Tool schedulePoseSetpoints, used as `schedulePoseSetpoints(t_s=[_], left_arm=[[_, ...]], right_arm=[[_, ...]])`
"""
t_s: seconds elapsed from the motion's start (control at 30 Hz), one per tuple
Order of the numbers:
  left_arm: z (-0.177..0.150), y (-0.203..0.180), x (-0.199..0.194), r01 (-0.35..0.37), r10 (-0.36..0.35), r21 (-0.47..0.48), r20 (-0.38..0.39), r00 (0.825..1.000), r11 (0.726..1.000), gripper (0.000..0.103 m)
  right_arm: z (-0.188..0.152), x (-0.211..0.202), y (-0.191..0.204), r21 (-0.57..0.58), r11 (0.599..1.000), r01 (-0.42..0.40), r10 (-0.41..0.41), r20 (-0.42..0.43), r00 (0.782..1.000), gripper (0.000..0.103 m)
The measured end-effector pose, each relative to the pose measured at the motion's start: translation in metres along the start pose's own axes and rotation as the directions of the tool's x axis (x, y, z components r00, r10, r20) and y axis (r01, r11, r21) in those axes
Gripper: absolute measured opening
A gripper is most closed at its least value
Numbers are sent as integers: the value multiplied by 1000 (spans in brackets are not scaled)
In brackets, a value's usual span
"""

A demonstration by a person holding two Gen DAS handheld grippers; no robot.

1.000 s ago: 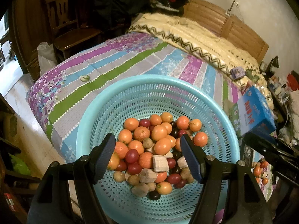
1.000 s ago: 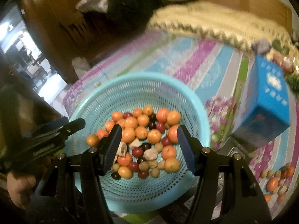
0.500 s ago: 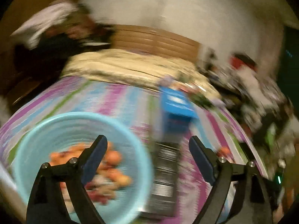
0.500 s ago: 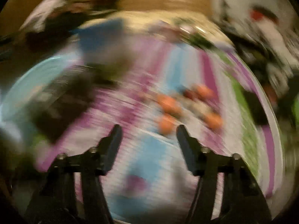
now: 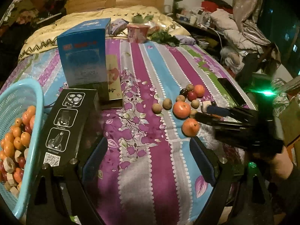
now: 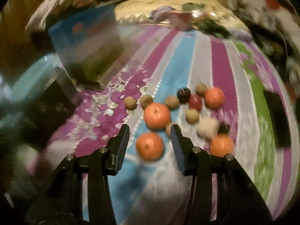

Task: Organize fruits
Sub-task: 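Move both open tools back to the fruit on the bedspread, then grasp a large orange with the right tool while the left tool grasps a brown fruit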

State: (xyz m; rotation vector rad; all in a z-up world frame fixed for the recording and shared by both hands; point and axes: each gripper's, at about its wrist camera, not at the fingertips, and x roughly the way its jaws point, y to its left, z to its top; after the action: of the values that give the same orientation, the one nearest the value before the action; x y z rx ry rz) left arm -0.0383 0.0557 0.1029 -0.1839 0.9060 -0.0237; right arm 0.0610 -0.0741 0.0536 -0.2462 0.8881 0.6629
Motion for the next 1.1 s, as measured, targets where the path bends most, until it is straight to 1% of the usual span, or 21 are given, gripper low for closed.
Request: schedulePoseSetpoints(t_s=[0.07,0.13,0.17,0.2,0.27,0.3,0.33,0.4,0.53,0.6,0.67,0.7,0.73,0.77,0.83,0.9,0.93,1.0,1.1], left_arm=[[-3,-3,4,-5,5,0,-1,1000,1000,90],[-3,-3,9,-2,2,-7,-7,1000,1000,90],[-2,-3,13,4,-4,-13,-13,1000,1000,90],[-1,-4,19,5,-6,-15,-17,1000,1000,90],[1,-5,29,18,-18,-16,-23,1000,1000,90],[3,-7,33,23,-24,-16,-25,999,1000,90],[4,-9,38,29,-29,-15,-23,999,999,90],[8,-12,50,32,-32,-15,-31,999,999,89],[11,-11,66,28,-29,-36,-40,999,999,89],[11,-9,74,25,-28,-50,-49,998,998,89],[11,-7,83,27,-31,-62,-56,998,998,89],[11,-8,89,31,-35,-65,-60,998,997,87],[11,-8,93,34,-38,-65,-65,997,997,85],[11,-10,98,40,-44,-64,-70,997,997,80],[13,-12,109,54,-59,-66,-69,996,996,75],[15,-11,119,70,-74,-74,-57,996,995,66],[16,-11,125,74,-79,-84,-57,995,994,64],[19,-9,136,83,-89,-104,-56,994,991,53],[24,-8,151,71,-79,-115,-67,995,991,49]], right_arm=[[8,20,-8,-12,1000,21,-22,-26,999,47],[11,42,-16,0,999,34,-33,-100,994,47],[11,50,-19,3,1000,29,-29,-131,991,53],[12,55,-20,12,1000,13,-12,-143,990,59],[10,56,-19,10,1000,6,-4,-149,989,58],[9,56,-17,1,1000,3,-3,-149,989,55],[9,55,-15,-3,1000,5,-5,-151,989,54],[8,53,-15,3,1000,1,-1,-152,988,54],[8,48,-18,49,998,-27,34,-141,989,56],[11,54,-15,44,999,-24,30,-143,989,57],[13,62,-14,21,1000,-5,8,-153,988,55],[15,64,-15,23,1000,-12,15,-155,988,47],[16,62,-17,35,999,-32,36,-146,989,44],[18,58,-20,50,998,-39,45,-136,990,43],[19,41,-28,81,996,-28,35,-84,996,43],[15,20,-41,138,990,-31,36,-37,999,43],[11,9,-48,173,985,-28,31,-15,999,43],[2,-5,-57,215,976,-22,21,6,1000,44],[-13,-14,-65,242,970,-14,14,4,1000,44]])
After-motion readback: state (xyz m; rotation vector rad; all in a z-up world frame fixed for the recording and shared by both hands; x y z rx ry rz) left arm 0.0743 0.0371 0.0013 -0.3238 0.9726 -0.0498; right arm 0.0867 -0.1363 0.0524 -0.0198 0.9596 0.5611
